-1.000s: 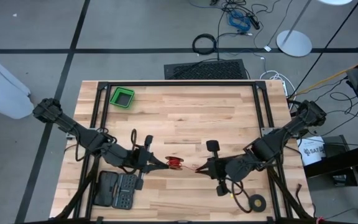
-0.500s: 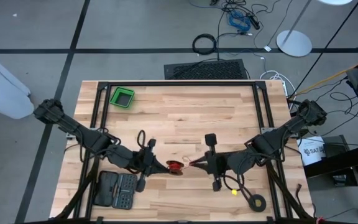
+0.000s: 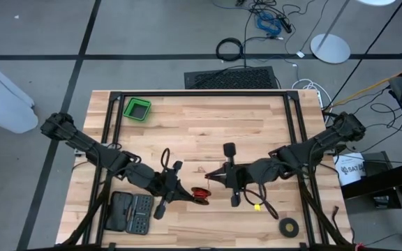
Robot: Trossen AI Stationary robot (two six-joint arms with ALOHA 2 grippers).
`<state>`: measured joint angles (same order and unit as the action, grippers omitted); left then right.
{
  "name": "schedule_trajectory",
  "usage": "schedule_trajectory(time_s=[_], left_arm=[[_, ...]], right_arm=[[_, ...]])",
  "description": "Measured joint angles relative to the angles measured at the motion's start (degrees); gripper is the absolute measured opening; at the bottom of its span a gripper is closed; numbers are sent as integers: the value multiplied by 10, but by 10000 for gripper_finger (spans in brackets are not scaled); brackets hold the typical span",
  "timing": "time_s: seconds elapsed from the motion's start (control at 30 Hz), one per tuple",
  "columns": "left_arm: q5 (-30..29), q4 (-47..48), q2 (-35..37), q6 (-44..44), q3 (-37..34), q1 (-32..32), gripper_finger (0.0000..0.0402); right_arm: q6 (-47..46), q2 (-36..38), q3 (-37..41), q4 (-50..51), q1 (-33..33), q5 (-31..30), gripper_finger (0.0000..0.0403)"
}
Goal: Coil cords
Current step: Coil the red wire into the spool
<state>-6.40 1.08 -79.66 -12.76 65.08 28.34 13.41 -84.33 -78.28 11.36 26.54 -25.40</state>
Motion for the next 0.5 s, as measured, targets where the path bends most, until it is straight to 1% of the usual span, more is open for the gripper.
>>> schedule_trajectory(time_s=[0.07, 0.2, 0.4, 0.5], left_arm=[[15, -10, -6, 0, 0, -5, 1], [44, -39, -23, 3, 0, -16, 1], [89, -66, -41, 11, 0, -28, 1], [94, -69, -42, 11, 0, -29, 1]], right_arm=[[14, -10, 0, -25, -8, 18, 0], [23, -26, 0, -67, -20, 34, 0], [8, -37, 0, -63, -28, 35, 0], [0, -37, 0, -63, -28, 34, 0]])
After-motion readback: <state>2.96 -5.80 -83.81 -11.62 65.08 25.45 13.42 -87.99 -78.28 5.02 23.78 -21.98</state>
